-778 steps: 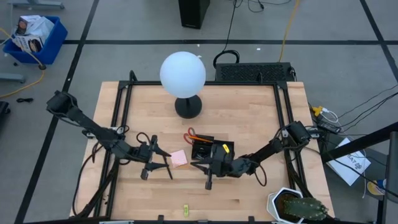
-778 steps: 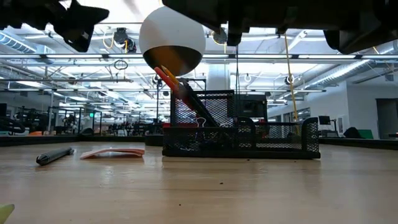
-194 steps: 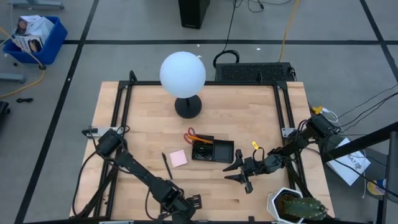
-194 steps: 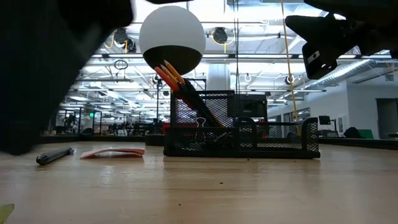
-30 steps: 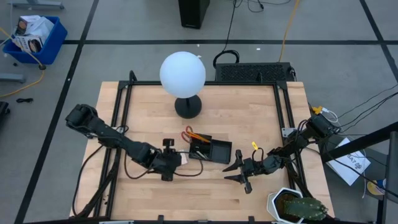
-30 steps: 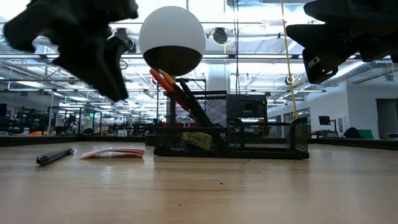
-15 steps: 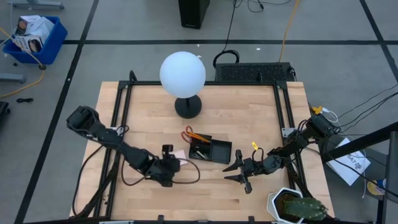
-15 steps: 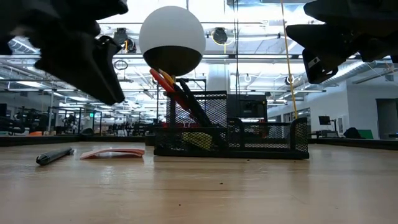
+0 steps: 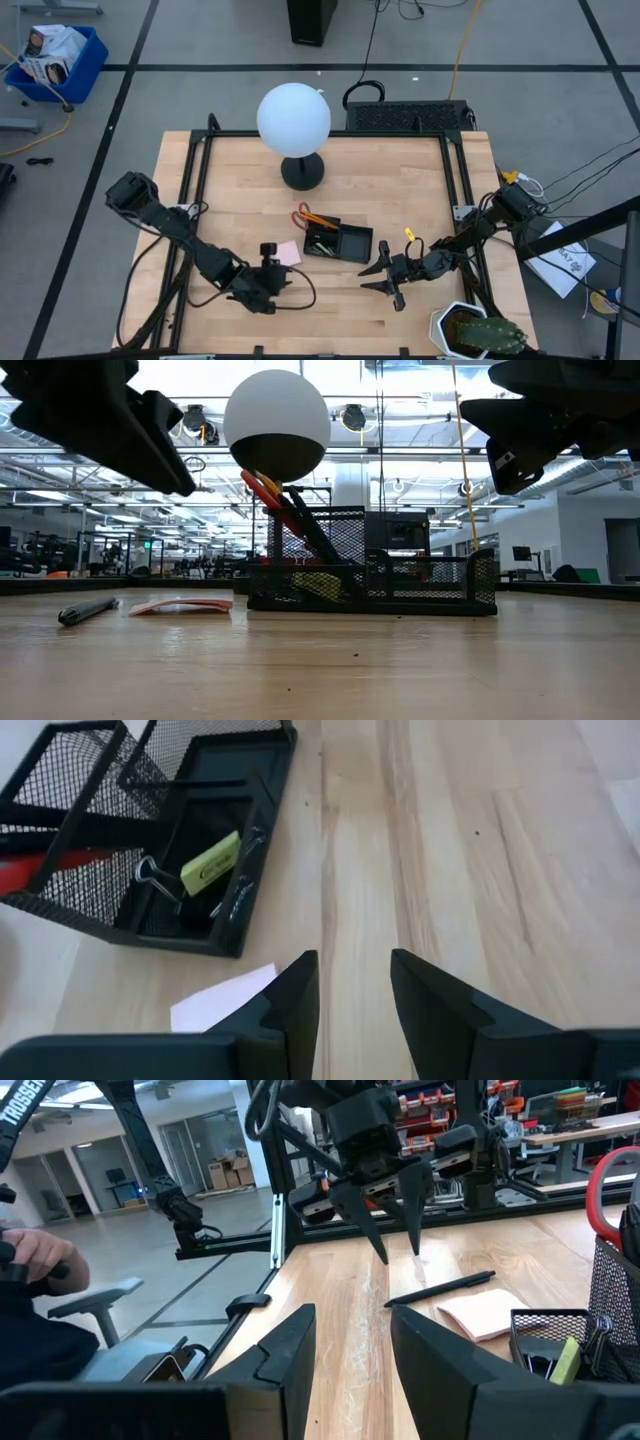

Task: Pick and place office supplies into organizer
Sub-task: Put the notepad into the desk organizer

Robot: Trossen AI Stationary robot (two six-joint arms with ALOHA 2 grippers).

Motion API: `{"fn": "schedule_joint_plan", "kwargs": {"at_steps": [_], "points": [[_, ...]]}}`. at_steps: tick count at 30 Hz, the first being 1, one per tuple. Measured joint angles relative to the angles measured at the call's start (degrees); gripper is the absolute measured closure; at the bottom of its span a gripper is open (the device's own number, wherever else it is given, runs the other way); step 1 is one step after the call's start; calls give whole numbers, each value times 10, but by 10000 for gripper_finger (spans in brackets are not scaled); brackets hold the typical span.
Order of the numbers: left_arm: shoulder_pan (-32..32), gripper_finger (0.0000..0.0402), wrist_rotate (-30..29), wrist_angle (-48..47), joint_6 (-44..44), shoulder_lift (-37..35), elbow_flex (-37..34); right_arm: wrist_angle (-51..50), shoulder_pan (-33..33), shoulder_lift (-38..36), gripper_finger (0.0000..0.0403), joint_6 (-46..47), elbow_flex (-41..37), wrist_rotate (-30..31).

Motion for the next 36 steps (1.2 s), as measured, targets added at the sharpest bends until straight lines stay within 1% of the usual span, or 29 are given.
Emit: {"fn": "schedule_joint_plan", "kwargs": {"at_steps": [5,8,10,12,14,16,18,19,20,22,24,25,29,31,36], "points": [[1,268,0,3,-14,0,0,0,0,0,275,-1,0,0],[3,268,0,1,-38,0,0,15,-6,0,275,-50,0,1],[3,268,0,1,-39,0,0,14,-7,0,275,-36,0,2],[3,268,0,1,-39,0,0,10,-7,-4,275,-47,-9,14],[2,268,0,1,-45,0,0,0,-13,-16,275,-20,-35,16],[3,268,0,1,-48,0,0,7,-19,-28,275,24,-85,25],[3,268,0,0,-49,0,0,63,-18,-41,275,37,-136,48],[2,268,0,-2,-50,0,0,94,-15,-49,275,29,-158,48],[1,268,0,-4,-50,0,0,96,-12,-64,275,18,-175,47],[0,268,1,-5,-52,0,0,64,-9,-98,275,7,-196,48],[0,268,1,-9,-52,0,0,58,-10,-128,275,-1,-216,53],[0,268,3,-9,-54,0,0,59,-9,-141,275,-11,-226,62],[4,268,11,-13,-62,0,0,22,-11,-189,275,-75,-226,106],[7,268,26,-9,-86,0,0,11,-13,-204,275,-93,-226,122],[19,268,59,-5,-125,0,0,-4,-14,-213,275,-106,-226,121]]}}
